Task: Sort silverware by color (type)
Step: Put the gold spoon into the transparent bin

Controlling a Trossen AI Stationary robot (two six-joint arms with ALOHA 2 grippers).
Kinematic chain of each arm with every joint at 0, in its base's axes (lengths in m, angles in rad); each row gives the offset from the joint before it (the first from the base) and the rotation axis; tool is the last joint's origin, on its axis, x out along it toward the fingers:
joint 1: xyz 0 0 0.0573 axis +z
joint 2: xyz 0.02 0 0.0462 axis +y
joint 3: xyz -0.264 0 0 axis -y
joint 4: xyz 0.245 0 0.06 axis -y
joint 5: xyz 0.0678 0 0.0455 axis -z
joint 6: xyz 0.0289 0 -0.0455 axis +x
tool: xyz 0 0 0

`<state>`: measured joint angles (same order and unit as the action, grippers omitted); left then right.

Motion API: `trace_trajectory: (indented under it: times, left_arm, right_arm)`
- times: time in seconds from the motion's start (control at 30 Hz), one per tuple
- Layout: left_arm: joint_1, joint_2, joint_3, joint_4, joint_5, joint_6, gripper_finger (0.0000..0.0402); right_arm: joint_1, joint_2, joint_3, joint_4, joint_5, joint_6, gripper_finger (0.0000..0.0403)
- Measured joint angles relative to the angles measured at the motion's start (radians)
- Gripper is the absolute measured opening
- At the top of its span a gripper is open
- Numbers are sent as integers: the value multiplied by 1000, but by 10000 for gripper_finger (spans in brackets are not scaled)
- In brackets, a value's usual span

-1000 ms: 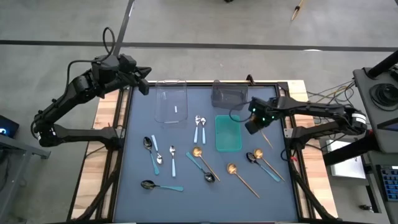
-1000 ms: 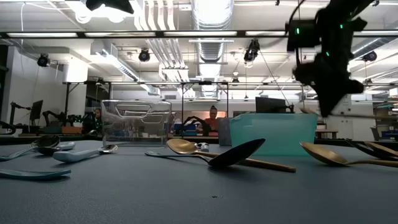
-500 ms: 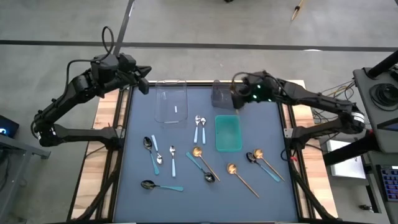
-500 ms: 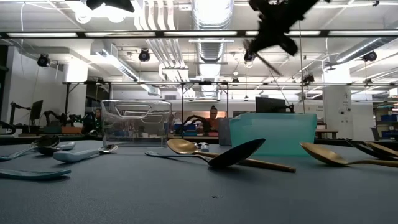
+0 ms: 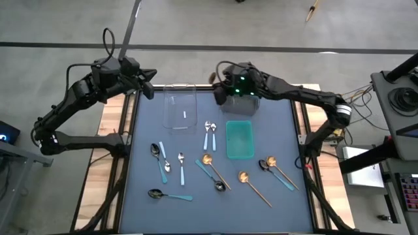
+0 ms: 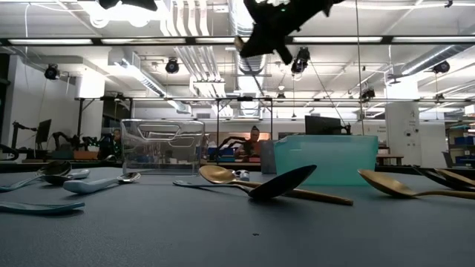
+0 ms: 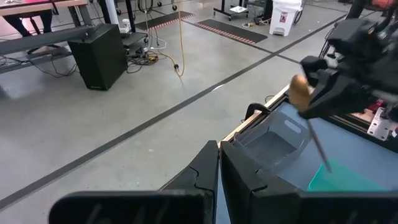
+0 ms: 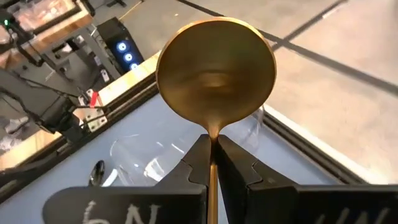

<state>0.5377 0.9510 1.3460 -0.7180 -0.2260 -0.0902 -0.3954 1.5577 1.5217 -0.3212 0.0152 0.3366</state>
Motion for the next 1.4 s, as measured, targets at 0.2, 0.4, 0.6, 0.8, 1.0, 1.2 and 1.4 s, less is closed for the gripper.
trace_trajectory:
  times: [0.2,0.4,0.6,0.8,1.0,1.2,1.4]
  left_arm:
    - [0,-35,0,-13,0,-12,0]
    - [0,-65,0,-38,0,-38,0]
    - [0,-84,-1,-49,0,-78,0]
    - [0,-123,-1,93,-1,-58,0]
    - [0,-172,-1,73,-1,14,0]
    - [0,-221,-1,32,76,18,0]
    - [0,-268,-1,12,89,19,0]
  right_arm:
    - [-1,138,137,83,-49,-16,9]
    - [0,250,264,103,-80,-15,9]
    - [4,349,389,93,-103,15,9]
    - [7,432,505,81,-104,119,9]
    - [18,490,569,82,-75,293,9]
    - [33,557,632,78,-50,428,9]
    - [36,632,715,73,-32,511,9]
